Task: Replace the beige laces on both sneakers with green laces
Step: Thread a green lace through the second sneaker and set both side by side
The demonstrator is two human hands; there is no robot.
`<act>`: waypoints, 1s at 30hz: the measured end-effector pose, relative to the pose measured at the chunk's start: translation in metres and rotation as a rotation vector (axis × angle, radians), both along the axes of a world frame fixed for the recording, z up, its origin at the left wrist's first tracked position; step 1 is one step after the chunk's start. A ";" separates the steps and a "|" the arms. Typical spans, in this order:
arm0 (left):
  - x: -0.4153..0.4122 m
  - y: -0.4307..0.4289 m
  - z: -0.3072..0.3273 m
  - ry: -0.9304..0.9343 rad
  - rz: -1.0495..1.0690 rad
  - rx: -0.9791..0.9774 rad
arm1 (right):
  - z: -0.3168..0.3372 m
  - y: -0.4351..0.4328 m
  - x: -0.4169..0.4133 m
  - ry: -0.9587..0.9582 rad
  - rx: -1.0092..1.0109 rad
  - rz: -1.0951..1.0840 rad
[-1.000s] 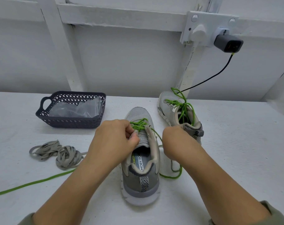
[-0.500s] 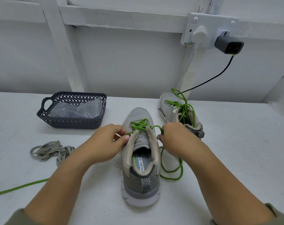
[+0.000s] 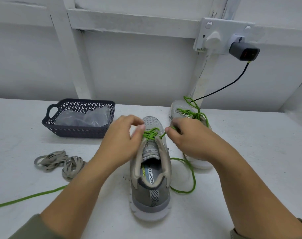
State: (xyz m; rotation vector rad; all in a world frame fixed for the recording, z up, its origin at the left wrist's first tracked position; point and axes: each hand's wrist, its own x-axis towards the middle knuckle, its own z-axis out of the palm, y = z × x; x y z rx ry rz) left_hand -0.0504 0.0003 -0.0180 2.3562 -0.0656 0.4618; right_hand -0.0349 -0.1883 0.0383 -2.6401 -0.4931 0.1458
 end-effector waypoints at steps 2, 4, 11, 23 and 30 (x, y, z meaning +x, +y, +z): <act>0.007 -0.003 0.012 0.089 -0.225 -0.009 | 0.005 0.003 -0.002 -0.037 0.024 0.005; 0.016 -0.005 0.017 0.158 -0.365 -0.020 | 0.009 0.005 -0.004 -0.056 0.047 0.007; 0.037 -0.005 0.002 0.155 0.095 0.066 | 0.018 -0.002 -0.014 -0.094 0.076 0.003; 0.027 0.007 0.026 0.169 -0.250 0.308 | 0.018 0.000 -0.012 -0.112 0.041 -0.015; 0.042 0.014 0.023 0.029 0.198 0.227 | 0.020 0.001 -0.013 -0.118 0.067 -0.004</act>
